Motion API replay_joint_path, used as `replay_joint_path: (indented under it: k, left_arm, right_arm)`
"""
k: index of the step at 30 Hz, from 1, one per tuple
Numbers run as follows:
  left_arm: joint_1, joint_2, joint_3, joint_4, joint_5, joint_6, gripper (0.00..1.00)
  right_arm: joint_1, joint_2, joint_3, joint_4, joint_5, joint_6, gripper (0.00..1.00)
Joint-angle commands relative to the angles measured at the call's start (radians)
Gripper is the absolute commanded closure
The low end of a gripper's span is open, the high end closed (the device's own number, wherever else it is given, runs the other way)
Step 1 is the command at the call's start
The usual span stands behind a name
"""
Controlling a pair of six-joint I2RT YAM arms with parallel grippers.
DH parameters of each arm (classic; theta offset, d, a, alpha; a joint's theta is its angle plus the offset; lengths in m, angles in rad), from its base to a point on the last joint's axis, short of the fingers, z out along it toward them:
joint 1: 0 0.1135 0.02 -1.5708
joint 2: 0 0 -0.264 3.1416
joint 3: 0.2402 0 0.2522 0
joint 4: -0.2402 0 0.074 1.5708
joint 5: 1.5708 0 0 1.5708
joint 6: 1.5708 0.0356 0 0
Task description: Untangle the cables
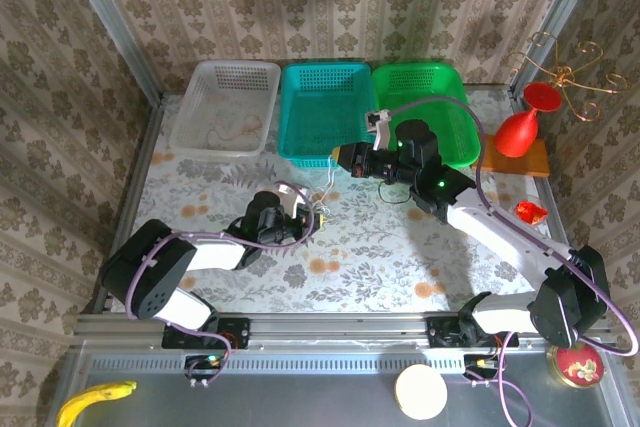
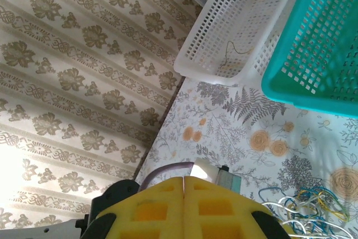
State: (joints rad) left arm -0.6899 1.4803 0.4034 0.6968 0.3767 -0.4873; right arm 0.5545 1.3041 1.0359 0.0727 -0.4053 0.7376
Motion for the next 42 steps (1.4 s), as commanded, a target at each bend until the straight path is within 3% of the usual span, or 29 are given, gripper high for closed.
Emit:
replay_joint_path:
  k: [1, 8, 19, 27, 34, 42]
  left_arm:
    - [0.015, -0.036, -0.010, -0.025, -0.005, -0.003, 0.93]
    - [0.036, -0.095, -0.027, -0.072, -0.007, 0.006, 0.82]
    - [0.052, -0.126, -0.061, -0.105, -0.007, 0.008, 0.96]
    - [0.053, -0.092, -0.066, -0.088, -0.005, -0.002, 0.97]
    - [0.054, -0.087, -0.063, -0.077, -0.003, -0.008, 0.97]
    - [0.067, -0.145, -0.064, -0.100, 0.008, -0.020, 0.83]
  right_arm:
    - [-0.002, 0.008, -0.017, 0.030, -0.014, 0.000, 1.00]
    - [-0.004, 0.012, -0.009, 0.032, -0.023, -0.003, 1.00]
    - [-0.003, 0.010, 0.104, 0.021, -0.072, 0.016, 1.00]
    - [-0.006, 0.054, 0.249, 0.045, -0.157, 0.076, 1.00]
    - [-0.007, 0.041, 0.276, 0.006, -0.121, 0.044, 1.00]
    - [-0.011, 0.027, 0.240, -0.019, -0.075, 0.010, 1.00]
